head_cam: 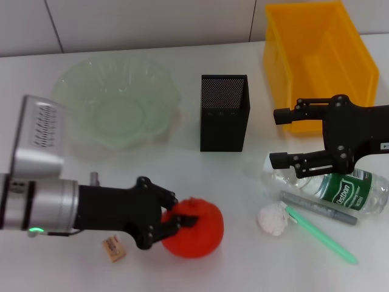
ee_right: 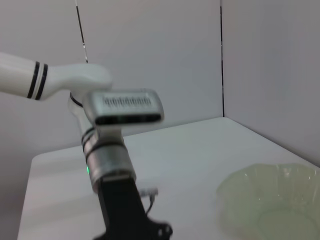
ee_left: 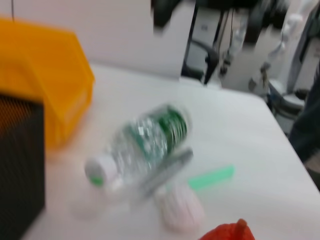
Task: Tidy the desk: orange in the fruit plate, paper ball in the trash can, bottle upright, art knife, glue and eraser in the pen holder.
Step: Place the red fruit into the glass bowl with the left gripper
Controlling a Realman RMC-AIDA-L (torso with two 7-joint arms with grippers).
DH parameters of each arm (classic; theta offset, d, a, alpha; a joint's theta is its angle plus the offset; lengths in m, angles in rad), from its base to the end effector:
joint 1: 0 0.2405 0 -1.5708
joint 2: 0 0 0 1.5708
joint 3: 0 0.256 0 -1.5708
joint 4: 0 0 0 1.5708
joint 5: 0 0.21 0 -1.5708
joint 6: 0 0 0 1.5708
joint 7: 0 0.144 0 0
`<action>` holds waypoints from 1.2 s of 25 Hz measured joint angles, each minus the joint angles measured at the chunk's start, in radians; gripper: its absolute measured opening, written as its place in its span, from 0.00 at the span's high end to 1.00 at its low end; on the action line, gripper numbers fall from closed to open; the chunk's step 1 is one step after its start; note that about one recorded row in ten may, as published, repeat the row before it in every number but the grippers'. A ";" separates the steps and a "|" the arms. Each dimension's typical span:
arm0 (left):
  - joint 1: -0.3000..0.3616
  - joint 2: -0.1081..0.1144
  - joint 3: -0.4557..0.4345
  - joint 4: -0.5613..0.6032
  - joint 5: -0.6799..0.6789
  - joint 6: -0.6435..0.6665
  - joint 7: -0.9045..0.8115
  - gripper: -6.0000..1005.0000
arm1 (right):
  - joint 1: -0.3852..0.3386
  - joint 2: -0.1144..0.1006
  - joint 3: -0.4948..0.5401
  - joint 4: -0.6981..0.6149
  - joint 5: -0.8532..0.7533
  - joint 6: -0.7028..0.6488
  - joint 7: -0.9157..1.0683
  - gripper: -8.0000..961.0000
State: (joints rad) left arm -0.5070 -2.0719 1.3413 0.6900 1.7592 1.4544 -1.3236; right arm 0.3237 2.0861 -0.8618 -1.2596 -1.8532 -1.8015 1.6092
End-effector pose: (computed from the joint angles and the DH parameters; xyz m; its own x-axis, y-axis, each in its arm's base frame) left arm -0.2238 0.2986 -0.0700 0.9320 0.1782 0.3156 0.1682 -0.9840 0.0590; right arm 0.2208 0.2919 0.0691 0.8828 -0.1640 -0.4402 -0.2636 -0.9485 -0.1754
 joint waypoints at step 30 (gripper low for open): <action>-0.071 0.004 -0.327 0.104 -0.022 -0.418 -0.083 0.84 | -0.003 0.000 -0.009 0.028 0.008 -0.006 -0.008 0.16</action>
State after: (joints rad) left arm -0.5780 -2.0679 1.0143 0.7940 1.7373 1.0369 -1.4067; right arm 0.3204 2.0863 -0.8705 -1.2317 -1.8452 -1.8077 1.6007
